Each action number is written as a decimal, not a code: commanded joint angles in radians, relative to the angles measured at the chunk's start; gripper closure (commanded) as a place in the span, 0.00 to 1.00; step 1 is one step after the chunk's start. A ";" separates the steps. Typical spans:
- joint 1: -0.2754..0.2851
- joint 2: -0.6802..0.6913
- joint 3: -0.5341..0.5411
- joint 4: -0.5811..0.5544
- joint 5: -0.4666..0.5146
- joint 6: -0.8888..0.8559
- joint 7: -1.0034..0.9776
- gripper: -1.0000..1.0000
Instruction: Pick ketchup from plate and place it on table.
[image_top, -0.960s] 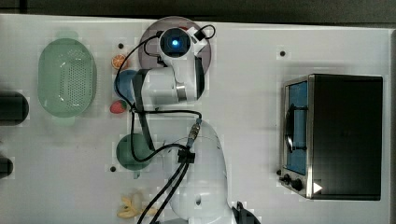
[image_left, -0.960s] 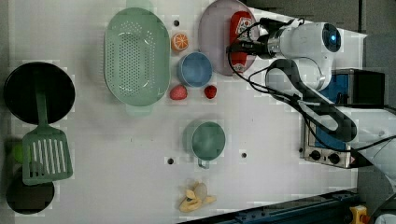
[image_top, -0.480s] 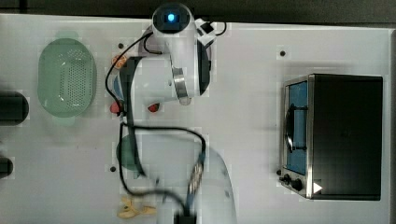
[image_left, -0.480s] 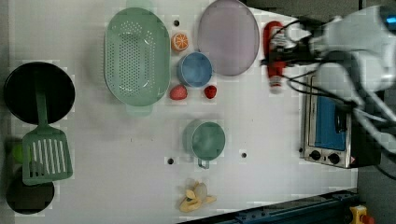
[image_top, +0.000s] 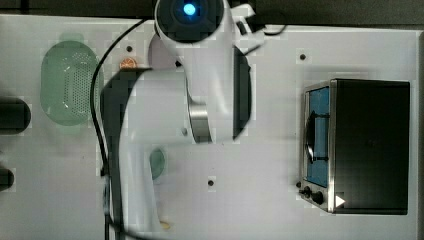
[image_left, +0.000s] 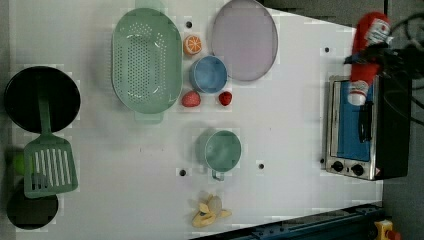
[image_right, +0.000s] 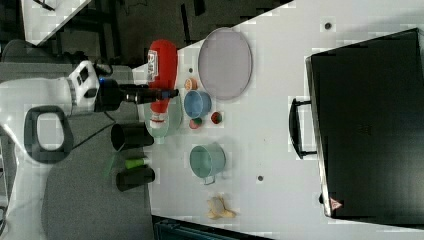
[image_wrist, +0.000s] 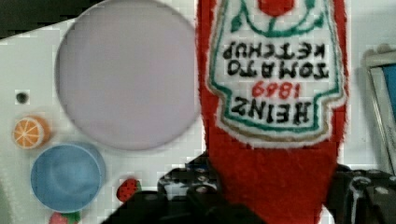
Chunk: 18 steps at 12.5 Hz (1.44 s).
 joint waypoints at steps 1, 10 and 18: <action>-0.037 -0.030 -0.011 -0.192 0.011 0.007 0.140 0.40; -0.058 -0.045 -0.055 -0.620 0.114 0.513 0.140 0.40; -0.056 0.013 -0.057 -0.697 0.114 0.679 0.140 0.00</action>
